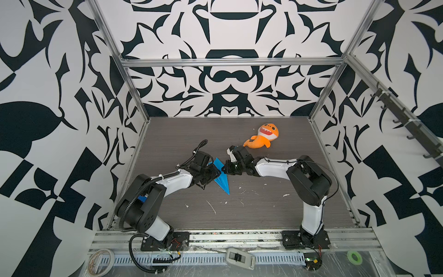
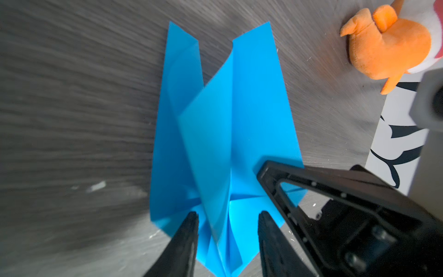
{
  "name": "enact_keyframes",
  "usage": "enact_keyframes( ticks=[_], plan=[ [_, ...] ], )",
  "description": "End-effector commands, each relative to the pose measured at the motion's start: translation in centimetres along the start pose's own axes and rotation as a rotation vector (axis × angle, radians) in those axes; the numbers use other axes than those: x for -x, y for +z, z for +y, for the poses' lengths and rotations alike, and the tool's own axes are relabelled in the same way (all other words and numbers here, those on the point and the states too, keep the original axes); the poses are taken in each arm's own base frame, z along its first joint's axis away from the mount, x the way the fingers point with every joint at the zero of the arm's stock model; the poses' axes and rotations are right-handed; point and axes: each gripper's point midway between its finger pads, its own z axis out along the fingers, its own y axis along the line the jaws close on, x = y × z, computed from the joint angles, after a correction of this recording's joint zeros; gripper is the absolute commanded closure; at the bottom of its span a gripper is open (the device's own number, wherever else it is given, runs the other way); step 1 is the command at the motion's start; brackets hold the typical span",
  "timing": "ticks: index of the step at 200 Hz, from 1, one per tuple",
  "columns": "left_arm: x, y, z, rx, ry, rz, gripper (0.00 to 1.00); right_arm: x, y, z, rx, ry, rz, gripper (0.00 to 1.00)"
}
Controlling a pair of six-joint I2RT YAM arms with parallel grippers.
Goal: Fold a paper plane with a square sheet of paper (pick it up from the middle)
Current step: 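Pinch the dart's tail with the left gripper beside the right gripper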
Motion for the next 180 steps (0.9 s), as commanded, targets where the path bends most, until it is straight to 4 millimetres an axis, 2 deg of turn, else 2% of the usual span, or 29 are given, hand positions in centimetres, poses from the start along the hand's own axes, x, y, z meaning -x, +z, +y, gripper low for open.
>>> enact_keyframes(
  ticks=[1, 29, 65, 99, 144, 180],
  plan=[
    [0.4, 0.5, -0.9, -0.026, 0.007, 0.0, 0.57, 1.0, -1.0, 1.0, 0.033, -0.013, -0.036, 0.98],
    [0.0, 1.3, 0.0, -0.001, -0.003, 0.021, 0.56, 1.0, -1.2, 0.6, 0.034, -0.016, -0.034, 0.96],
    [-0.4, 1.7, 0.7, 0.017, -0.01, 0.037, 0.56, 0.9, -2.3, 0.8, 0.06, -0.066, -0.015, 0.82],
    [-0.6, 2.0, 1.1, 0.03, -0.014, 0.045, 0.61, 0.3, -3.1, 0.9, 0.092, -0.121, 0.036, 0.75],
    [-0.6, 2.1, 1.3, 0.036, -0.016, 0.049, 0.62, -0.6, -2.9, 0.8, 0.101, -0.141, 0.081, 0.74],
    [-0.6, 1.9, 0.9, 0.03, -0.003, 0.054, 0.61, -1.0, -2.6, -0.3, 0.063, -0.139, 0.097, 0.74]
  ],
)
